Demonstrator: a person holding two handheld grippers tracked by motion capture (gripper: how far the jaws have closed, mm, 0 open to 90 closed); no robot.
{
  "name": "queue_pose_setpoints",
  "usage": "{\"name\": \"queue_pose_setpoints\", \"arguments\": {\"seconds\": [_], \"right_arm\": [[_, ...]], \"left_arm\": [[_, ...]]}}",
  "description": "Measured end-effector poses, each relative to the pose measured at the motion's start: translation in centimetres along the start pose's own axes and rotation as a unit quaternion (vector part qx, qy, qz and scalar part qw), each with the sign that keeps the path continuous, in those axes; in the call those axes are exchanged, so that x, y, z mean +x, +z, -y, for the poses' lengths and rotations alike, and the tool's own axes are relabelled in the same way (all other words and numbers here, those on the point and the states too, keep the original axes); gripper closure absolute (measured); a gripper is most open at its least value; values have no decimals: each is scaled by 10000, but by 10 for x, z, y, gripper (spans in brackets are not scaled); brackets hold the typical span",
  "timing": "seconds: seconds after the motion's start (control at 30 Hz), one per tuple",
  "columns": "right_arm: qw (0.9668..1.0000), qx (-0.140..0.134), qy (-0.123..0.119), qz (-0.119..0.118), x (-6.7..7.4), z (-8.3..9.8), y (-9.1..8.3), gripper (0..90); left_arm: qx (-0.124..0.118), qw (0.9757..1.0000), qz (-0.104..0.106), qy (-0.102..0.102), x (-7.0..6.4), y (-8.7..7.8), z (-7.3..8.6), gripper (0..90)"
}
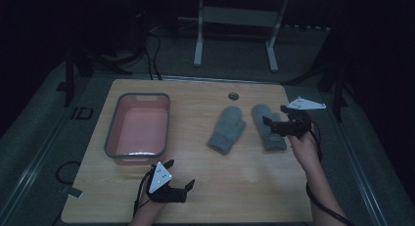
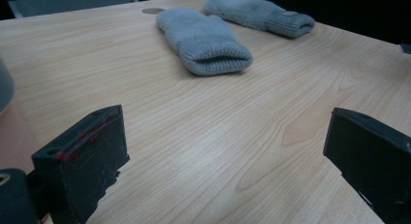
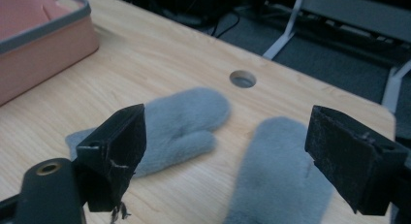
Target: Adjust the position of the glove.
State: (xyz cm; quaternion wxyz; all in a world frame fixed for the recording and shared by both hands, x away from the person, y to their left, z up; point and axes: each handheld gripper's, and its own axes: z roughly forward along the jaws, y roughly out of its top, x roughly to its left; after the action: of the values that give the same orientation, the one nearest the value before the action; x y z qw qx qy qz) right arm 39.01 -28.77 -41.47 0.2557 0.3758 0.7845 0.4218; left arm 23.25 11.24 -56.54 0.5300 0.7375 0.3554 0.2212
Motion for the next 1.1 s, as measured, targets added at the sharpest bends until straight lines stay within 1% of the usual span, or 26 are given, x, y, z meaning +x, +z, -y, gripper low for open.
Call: {"name": "queue_pose_setpoints", "arguments": {"seconds": [0.07,0.13,0.17,0.27,0.4,0.5,0.57,0.6,0.67,0.73,0.8,0.83,0.87,0.9,0.97,1.0,1.03,1.1], "right_arm": [[9999,138,-51,-82,3,-4,7,142],[9996,178,-167,-164,7,-6,14,141],[9994,204,-186,-222,9,-7,18,142],[9985,281,-173,-448,12,-9,33,137],[9962,363,-159,-779,16,-9,54,134],[9951,457,-172,-860,20,-9,69,131],[9948,533,-249,-834,24,-10,79,131],[9940,559,-308,-887,26,-10,84,131],[9923,638,-321,-1007,29,-10,94,135],[9904,781,-435,-1053,32,-9,104,142],[9879,922,-546,-1118,34,-8,113,186],[9879,922,-546,-1118,34,-8,113,186],[9851,1070,-667,-1173,37,-6,123,210],[9836,1130,-745,-1195,38,-5,127,211],[9814,1264,-846,-1170,40,-4,136,228],[9802,1316,-876,-1196,40,-3,140,233],[9787,1371,-921,-1222,40,-2,143,256],[9768,1468,-982,-1214,40,1,151,270]], "left_arm": [[3,10000,12,4,0,0,0,22],[3,10000,12,22,-1,0,0,22],[2,10000,13,19,-1,0,0,22],[-1,10000,22,20,0,0,0,22],[44,10000,24,26,0,0,0,22],[53,10000,30,45,0,0,0,22],[52,10000,37,59,0,0,0,22],[56,10000,43,60,-1,0,0,22],[61,9999,47,72,-1,0,0,22],[82,9999,68,90,-1,0,-1,22],[85,9999,69,96,-1,0,-1,22],[94,9999,77,104,-1,0,0,22],[96,9999,84,109,-1,0,0,22],[101,9998,96,122,-2,0,-1,22],[119,9998,110,133,-1,0,0,22],[121,9998,117,132,-1,0,0,22],[122,9998,129,133,-1,0,-1,22],[109,9998,149,120,-1,0,-1,22]]}}
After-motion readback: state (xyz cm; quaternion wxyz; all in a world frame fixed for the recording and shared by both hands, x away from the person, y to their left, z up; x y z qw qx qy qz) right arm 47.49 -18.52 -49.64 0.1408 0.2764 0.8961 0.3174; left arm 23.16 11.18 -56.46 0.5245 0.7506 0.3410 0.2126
